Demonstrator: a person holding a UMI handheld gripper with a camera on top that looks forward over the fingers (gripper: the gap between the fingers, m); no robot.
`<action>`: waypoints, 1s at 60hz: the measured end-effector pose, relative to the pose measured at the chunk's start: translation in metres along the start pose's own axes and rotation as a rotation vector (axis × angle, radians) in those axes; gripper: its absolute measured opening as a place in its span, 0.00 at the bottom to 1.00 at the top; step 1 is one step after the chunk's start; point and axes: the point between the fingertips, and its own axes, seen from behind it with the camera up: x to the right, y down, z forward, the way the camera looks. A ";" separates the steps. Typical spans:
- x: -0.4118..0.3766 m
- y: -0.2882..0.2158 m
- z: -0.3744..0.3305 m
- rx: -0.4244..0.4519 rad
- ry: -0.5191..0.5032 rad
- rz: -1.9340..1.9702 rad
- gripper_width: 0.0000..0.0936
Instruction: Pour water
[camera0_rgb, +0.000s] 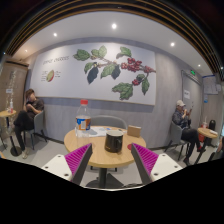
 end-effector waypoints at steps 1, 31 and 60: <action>0.000 0.000 0.000 0.000 0.001 0.006 0.90; -0.041 -0.010 0.033 0.008 -0.104 0.078 0.90; -0.134 -0.046 0.198 0.054 -0.091 0.053 0.87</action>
